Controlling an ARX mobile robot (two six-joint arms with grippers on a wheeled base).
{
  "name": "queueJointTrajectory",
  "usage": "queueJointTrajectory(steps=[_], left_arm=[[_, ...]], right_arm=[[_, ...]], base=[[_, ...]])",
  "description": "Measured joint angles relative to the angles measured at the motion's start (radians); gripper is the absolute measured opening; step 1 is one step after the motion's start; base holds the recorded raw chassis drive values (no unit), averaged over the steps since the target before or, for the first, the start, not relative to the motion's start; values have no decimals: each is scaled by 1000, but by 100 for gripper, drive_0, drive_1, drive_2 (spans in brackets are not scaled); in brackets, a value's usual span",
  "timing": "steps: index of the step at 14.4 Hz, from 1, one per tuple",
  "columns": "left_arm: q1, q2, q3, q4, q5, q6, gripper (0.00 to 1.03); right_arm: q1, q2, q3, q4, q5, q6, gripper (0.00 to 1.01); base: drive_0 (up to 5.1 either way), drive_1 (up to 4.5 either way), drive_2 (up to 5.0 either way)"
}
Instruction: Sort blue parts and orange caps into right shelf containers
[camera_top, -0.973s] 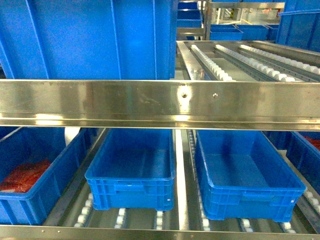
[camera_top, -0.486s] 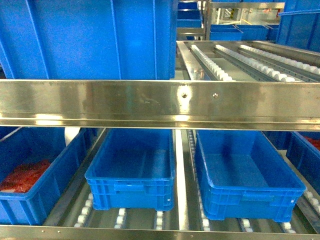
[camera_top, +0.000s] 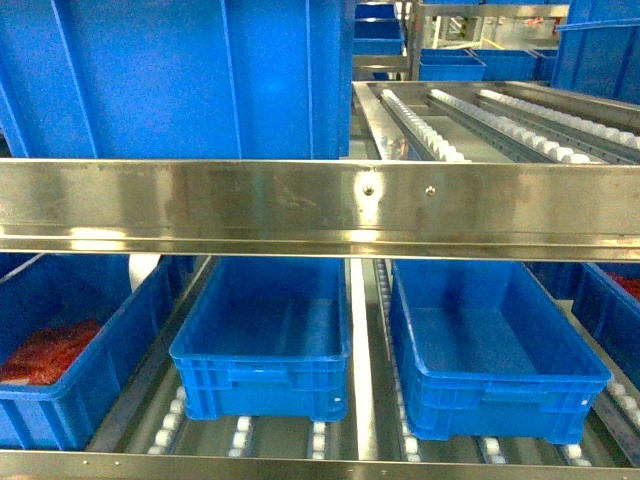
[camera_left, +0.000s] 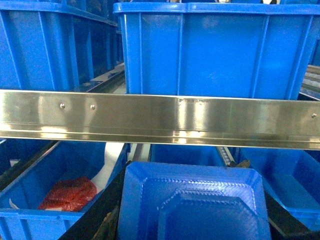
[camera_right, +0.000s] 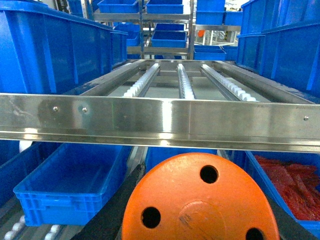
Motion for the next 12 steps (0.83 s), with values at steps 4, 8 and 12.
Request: queueJointTrajectory(steps=[4,8,12], left_arm=[[0,0,0,3,0,0,44],[0,0,0,-1,2,0,44],[0,0,0,-2,2,0,44]], right_arm=[[0,0,0,3,0,0,44],[0,0,0,1,3,0,44],[0,0,0,0,3,2,44]], base=[[0,0,0],[0,0,0],[0,0,0]])
